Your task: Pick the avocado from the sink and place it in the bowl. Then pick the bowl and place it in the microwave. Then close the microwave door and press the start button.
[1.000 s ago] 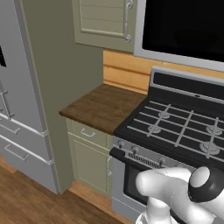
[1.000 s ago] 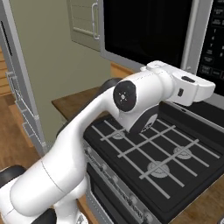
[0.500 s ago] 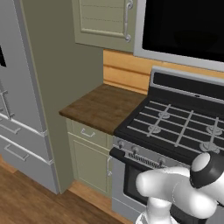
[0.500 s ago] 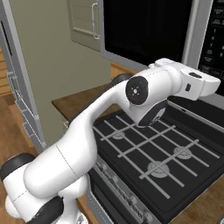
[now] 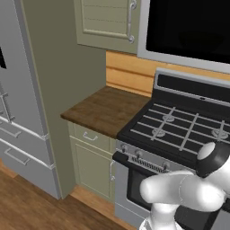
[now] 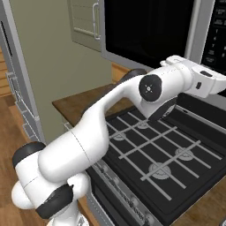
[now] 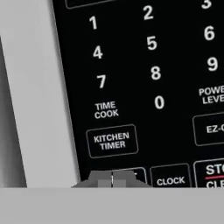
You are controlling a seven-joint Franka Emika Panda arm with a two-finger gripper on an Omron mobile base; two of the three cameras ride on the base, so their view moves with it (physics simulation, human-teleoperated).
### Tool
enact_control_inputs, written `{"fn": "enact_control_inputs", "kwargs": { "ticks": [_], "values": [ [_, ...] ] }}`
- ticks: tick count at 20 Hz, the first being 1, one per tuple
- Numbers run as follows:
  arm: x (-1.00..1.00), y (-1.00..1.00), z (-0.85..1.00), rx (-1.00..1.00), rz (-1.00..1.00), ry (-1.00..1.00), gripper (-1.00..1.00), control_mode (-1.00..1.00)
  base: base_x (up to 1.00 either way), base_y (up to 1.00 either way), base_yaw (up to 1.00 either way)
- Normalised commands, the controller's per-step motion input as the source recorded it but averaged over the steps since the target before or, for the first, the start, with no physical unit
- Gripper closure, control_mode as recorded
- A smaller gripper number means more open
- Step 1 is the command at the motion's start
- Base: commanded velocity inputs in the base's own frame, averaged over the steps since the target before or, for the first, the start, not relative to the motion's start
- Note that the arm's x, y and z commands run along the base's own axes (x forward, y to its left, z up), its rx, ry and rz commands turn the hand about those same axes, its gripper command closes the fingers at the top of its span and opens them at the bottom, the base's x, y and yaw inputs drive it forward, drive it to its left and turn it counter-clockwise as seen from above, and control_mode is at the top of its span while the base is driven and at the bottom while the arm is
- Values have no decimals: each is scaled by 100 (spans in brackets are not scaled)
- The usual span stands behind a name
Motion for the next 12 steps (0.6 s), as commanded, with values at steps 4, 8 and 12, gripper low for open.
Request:
{"fn": "enact_control_inputs", "kwargs": {
  "ticks": [4, 8, 12],
  "values": [
    [33, -23, -14, 2, 1, -8, 100, -100, 0, 0, 0],
    [38, -15, -35, 2, 5, -15, 100, -100, 0, 0, 0],
    [37, -6, -40, 2, 5, -21, 100, -100, 0, 0, 0]
  ]
}}
